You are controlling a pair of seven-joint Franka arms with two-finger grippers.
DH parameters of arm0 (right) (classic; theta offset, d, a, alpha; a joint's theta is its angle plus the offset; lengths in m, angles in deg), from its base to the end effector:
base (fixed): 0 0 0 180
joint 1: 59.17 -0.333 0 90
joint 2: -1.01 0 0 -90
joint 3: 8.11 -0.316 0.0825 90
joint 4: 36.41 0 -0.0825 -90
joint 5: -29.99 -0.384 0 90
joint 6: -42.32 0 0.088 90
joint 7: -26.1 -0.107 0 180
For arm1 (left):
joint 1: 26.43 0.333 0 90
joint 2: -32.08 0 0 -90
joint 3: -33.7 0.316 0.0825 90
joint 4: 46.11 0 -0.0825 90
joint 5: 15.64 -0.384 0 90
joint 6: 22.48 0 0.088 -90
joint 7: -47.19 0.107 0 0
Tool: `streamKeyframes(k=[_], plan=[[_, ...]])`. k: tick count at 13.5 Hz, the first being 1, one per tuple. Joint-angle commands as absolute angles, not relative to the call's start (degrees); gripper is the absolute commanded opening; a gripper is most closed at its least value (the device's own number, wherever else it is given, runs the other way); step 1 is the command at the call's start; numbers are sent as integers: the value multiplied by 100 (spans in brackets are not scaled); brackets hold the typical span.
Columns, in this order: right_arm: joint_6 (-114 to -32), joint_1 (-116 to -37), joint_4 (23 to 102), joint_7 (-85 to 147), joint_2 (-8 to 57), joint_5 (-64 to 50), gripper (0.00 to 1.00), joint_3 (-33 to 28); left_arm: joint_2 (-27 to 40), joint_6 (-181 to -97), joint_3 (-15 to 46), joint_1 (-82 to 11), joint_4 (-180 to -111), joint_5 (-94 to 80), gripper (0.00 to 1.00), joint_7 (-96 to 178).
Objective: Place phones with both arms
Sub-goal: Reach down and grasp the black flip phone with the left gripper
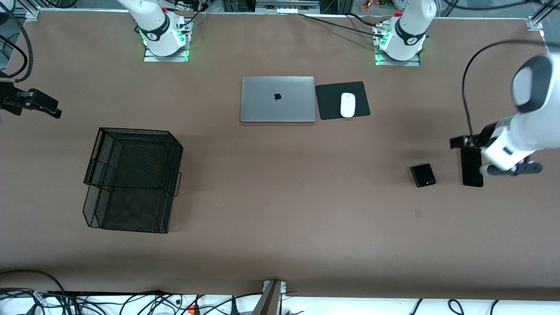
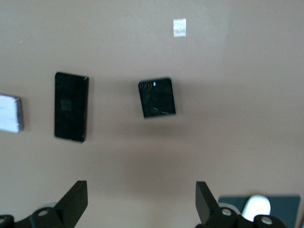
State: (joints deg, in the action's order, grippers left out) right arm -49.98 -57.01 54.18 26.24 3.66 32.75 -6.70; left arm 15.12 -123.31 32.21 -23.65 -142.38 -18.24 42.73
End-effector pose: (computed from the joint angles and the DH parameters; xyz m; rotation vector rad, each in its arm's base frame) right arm 0.5699 -0.0402 0.5972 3.0915 -0.0889 -0.0278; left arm 0.6192 0.0193 0.4123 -3.0790 -0.1345 0.3329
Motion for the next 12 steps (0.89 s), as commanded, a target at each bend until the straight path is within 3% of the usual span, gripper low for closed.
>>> streamKeyframes(k=[1,3,9,12], plan=[[-4961,-5618,5350,2583,373,3227,100,-750,1354,-13466,3229,-2257,-14927,-1696,100,4166],[-4961,-5618,5350,2583,373,3227,100,-750,1152,-14591,3229,-2239,-15464,-1696,100,4148],[-4961,-5618,5350,2583,373,3227,100,-750,589,-16605,3203,-2142,-16405,-1678,100,3990],[-4961,-5618,5350,2583,373,3227,100,-750,360,-17110,3168,-2160,-16591,-1687,100,3990]])
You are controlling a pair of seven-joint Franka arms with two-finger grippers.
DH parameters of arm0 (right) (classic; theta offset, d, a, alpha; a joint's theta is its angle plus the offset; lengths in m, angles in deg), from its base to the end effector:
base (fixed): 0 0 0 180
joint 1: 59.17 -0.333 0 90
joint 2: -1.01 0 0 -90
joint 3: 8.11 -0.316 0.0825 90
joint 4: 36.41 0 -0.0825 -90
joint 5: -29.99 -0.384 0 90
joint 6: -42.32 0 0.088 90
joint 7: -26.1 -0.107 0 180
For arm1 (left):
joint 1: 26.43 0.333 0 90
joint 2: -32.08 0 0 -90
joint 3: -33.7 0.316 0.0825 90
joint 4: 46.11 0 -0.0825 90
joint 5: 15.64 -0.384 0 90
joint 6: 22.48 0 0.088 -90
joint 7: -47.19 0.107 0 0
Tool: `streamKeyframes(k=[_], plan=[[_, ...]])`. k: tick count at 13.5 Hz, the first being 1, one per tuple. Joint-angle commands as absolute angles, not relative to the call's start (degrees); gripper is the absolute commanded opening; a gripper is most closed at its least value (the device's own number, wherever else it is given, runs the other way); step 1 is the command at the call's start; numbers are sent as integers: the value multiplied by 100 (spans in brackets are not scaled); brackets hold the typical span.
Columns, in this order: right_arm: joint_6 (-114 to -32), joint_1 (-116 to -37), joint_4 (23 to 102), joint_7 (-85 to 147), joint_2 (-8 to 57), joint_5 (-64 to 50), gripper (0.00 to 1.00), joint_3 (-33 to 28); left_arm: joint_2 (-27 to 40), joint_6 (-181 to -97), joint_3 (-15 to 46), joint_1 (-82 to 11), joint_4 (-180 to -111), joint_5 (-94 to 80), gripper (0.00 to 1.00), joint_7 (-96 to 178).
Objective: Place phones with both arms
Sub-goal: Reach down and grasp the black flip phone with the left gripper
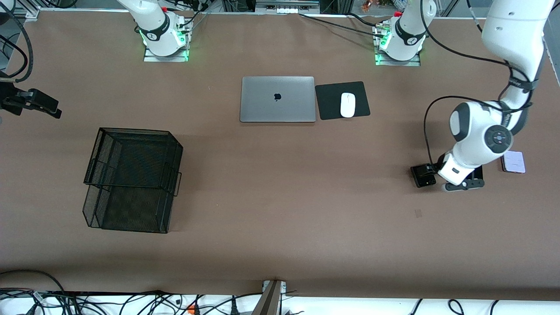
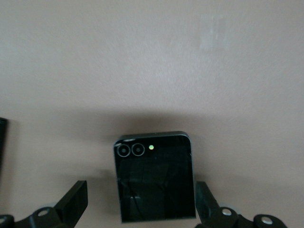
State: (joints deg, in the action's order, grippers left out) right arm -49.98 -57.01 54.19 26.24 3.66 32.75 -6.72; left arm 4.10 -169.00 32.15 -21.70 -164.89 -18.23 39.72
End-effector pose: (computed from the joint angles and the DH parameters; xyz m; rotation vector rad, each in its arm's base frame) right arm 0.5699 -0.0400 0.5971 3.0915 -0.0884 -0.0281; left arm 0.5873 0.0320 0.1901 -3.1203 -0.2364 0.0053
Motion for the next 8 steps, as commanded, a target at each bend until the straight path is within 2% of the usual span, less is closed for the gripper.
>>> streamKeyframes(k=[1,8], plan=[[-4961,-5618,5368,2583,373,3227,100,-750,342,-17110,3167,-2169,-16591,-1687,100,3990],[-4961,-5618,5368,2583,373,3227,100,-750,158,-17233,3080,-2169,-16582,-1652,100,3815]])
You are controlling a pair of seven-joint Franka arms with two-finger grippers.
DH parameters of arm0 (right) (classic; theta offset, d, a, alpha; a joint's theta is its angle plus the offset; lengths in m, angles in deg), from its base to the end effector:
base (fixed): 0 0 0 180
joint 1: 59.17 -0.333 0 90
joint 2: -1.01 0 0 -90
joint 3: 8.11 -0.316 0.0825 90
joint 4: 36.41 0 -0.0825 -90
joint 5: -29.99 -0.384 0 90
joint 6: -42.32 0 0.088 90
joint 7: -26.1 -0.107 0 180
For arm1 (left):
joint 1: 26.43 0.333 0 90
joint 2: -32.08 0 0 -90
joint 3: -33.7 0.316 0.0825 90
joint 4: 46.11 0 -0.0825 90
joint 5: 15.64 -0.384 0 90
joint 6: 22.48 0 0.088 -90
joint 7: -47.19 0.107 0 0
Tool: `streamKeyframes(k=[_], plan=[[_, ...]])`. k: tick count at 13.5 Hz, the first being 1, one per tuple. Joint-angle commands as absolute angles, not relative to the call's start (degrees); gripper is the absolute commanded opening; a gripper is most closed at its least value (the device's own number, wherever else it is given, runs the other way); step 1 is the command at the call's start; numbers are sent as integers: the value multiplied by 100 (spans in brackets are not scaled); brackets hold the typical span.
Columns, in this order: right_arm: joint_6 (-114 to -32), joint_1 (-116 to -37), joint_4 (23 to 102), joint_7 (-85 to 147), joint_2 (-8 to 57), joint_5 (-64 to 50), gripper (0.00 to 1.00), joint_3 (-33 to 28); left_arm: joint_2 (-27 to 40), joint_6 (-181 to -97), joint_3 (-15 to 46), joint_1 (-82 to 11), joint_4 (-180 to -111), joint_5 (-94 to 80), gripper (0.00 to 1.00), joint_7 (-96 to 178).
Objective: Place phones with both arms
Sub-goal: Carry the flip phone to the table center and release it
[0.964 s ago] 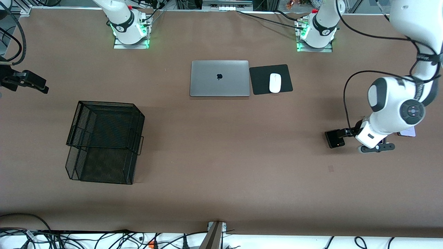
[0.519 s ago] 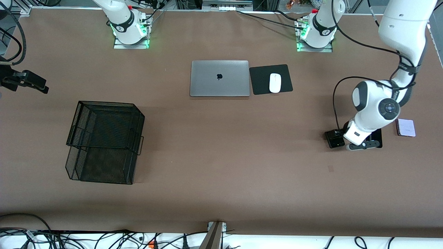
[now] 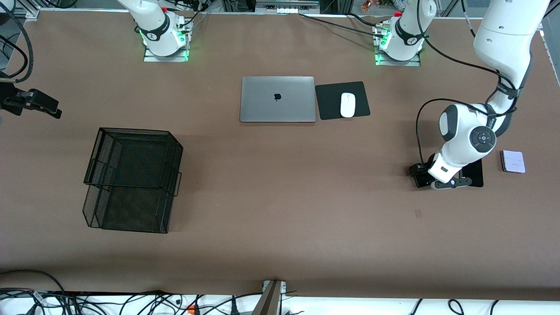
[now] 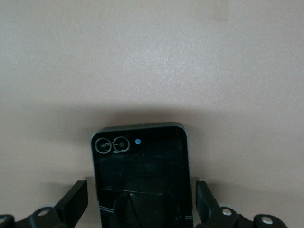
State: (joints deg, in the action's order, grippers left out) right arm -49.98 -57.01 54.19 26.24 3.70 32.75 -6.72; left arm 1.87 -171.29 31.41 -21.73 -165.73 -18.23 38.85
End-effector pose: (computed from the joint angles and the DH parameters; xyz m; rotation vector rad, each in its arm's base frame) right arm 0.5701 -0.0400 0.5967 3.0915 -0.0884 -0.0291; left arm 0.5803 0.0233 0.1657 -3.1284 -0.2414 0.0265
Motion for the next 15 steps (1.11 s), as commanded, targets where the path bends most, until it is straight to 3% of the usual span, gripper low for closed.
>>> streamKeyframes(k=[1,2,3,4,5,6,8,12,15], plan=[[-4961,-5618,5368,2583,373,3227,100,-750,158,-17233,3045,-2169,-16582,-1643,100,3779],[-4961,-5618,5368,2583,373,3227,100,-750,149,-17233,3036,-2169,-16565,-1643,100,3779],[-4961,-5618,5368,2583,373,3227,100,-750,140,-17233,3044,-2160,-16547,-1643,82,3779],[-4961,-5618,5368,2583,373,3227,100,-750,131,-17207,3044,-2143,-16521,-1643,50,3805],[-4961,-5618,5368,2583,373,3227,100,-750,131,-17189,3044,-2142,-16495,-1652,32,3814],[-4961,-5618,5368,2583,373,3227,100,-750,175,-17180,3044,-2151,-16486,-1652,27,3805],[-4961,-5618,5368,2583,373,3227,100,-750,394,-16788,3027,-2212,-16311,-1660,27,3823],[-4961,-5618,5368,2583,373,3227,100,-750,501,-14425,2396,-2239,-14793,-1643,28,3674],[-4961,-5618,5368,2583,373,3227,100,-750,431,-14280,1771,-2588,-14483,-1643,28,2868]])
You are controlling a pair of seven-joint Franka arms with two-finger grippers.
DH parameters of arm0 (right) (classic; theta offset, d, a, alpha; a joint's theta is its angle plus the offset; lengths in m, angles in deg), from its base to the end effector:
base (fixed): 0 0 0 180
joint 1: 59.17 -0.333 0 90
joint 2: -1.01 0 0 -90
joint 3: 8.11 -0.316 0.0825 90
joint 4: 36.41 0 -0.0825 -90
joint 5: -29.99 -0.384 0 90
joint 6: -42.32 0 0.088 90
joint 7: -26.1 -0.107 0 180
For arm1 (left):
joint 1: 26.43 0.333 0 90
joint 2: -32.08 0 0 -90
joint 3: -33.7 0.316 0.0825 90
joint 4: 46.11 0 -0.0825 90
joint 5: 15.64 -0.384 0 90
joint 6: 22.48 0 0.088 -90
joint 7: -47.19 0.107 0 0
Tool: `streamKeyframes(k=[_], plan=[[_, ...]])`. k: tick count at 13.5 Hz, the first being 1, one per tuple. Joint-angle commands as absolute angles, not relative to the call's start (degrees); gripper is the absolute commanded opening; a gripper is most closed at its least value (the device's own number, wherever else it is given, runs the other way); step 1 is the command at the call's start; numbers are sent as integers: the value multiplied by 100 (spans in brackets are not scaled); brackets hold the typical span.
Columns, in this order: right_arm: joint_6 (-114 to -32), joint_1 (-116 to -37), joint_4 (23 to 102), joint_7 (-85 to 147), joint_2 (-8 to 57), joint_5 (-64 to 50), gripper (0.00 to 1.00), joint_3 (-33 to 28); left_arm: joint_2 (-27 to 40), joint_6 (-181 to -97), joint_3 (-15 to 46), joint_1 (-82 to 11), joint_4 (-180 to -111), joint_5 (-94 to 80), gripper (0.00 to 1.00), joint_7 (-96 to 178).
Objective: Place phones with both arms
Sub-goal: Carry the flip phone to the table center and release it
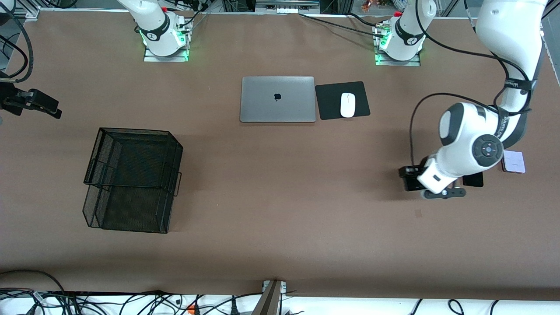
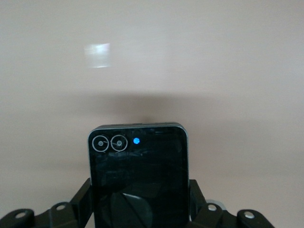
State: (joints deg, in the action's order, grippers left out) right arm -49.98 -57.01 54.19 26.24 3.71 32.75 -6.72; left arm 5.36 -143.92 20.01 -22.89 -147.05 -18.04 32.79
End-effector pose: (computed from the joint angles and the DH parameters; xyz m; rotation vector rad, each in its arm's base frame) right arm 0.5701 -0.0400 0.5966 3.0915 -0.0884 -0.0294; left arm 0.6388 -0.0997 0.3004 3.0840 0.1082 -0.1671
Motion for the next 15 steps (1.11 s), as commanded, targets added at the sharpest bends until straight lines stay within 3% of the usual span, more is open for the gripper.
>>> streamKeyframes(k=[1,6,8,10,13,14,15], plan=[[-4961,-5618,5368,2583,373,3227,100,-750,291,-14280,1753,-2965,-14290,-1643,28,2508],[-4961,-5627,5368,2583,373,3227,100,-750,-632,-14559,1761,-4451,-13314,-1643,28,1004],[-4970,-5627,5368,2583,382,3227,100,-750,-904,-15251,1752,-4900,-13313,-1643,36,582],[-4961,-5644,5368,2592,399,3227,100,-750,-1203,-15868,1761,-5244,-13313,-1652,36,300],[-4970,-5706,5368,2592,426,3227,100,-750,-1450,-16038,1761,-5271,-13313,-1722,44,333],[-4961,-5724,5368,2601,461,3227,100,-750,-1477,-16038,1761,-5332,-13321,-1722,49,334],[-4970,-5732,5368,2618,470,3227,100,-750,-1477,-16029,1761,-5394,-13321,-1705,92,299]])
